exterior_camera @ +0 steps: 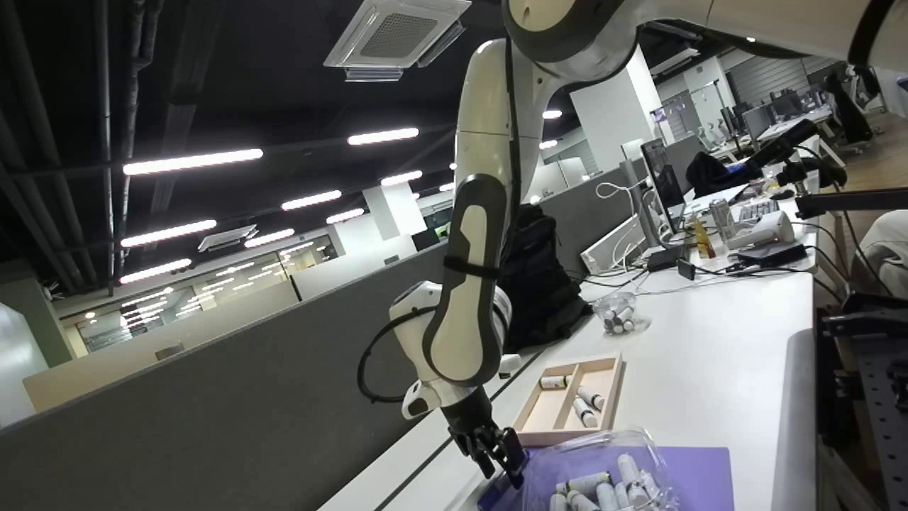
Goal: Take the marker from the box and place it on the table
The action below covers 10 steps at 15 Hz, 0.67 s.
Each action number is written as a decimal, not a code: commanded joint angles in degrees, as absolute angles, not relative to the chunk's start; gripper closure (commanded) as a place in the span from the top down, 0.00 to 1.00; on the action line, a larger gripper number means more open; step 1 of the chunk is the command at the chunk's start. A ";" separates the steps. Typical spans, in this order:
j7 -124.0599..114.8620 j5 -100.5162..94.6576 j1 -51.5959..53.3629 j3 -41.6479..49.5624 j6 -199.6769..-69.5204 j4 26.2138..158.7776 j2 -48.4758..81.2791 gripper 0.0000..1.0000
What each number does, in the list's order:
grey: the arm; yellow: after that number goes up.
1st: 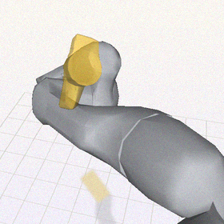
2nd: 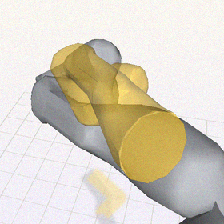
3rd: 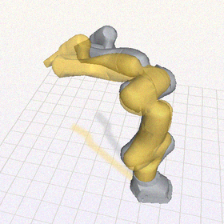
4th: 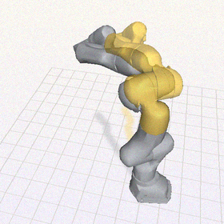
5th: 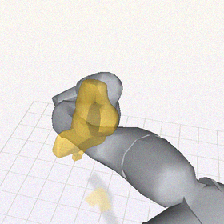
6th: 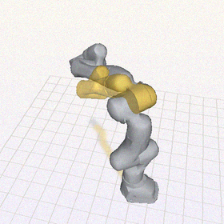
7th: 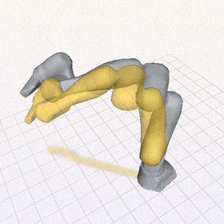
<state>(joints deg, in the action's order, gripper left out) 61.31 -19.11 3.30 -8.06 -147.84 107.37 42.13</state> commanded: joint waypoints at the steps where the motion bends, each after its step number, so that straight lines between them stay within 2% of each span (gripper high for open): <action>1: 61.08 -17.58 2.42 -8.67 -145.22 107.37 39.38 0.99; 10: 57.81 -17.60 3.16 -6.04 -141.72 110.33 29.23 1.00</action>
<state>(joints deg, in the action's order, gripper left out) 61.18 -16.67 2.25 -7.92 -144.34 107.96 33.79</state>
